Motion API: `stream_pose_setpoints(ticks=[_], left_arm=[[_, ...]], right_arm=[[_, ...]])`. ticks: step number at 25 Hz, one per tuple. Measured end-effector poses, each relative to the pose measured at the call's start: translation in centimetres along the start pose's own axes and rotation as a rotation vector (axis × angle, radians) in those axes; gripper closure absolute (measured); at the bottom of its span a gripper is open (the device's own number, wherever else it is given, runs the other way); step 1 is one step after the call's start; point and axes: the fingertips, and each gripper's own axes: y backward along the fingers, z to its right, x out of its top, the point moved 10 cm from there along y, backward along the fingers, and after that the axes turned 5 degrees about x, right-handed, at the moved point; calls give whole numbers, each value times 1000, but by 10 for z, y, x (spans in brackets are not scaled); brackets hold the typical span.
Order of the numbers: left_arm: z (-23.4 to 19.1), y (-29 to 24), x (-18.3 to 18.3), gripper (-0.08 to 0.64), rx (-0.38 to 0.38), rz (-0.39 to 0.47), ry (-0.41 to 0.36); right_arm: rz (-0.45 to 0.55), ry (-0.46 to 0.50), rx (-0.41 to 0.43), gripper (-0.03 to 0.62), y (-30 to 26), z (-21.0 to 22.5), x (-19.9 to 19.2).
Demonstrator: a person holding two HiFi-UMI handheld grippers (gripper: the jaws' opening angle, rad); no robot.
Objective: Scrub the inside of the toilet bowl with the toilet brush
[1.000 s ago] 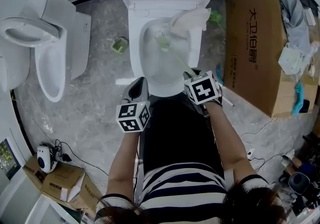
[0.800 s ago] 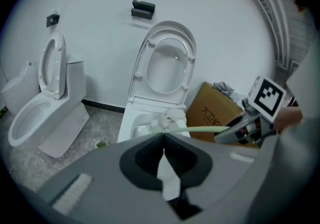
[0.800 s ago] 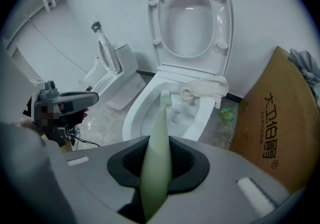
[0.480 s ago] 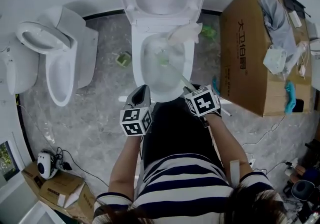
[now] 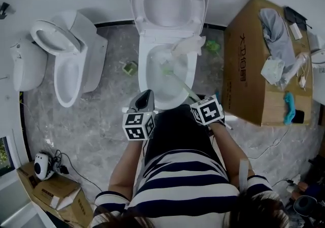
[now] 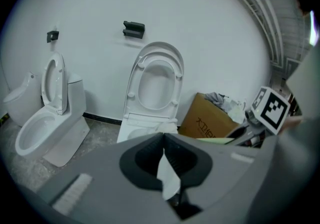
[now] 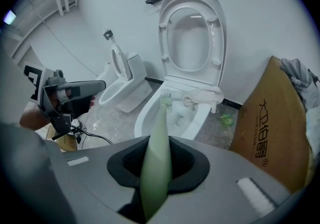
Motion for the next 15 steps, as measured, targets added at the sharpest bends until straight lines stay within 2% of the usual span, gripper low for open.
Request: stream_pose_setpoints(ticks=[15], left_arm=[[22, 26, 17, 560, 69, 46, 24]], right_arm=[[53, -2, 69, 518, 28, 16, -19]])
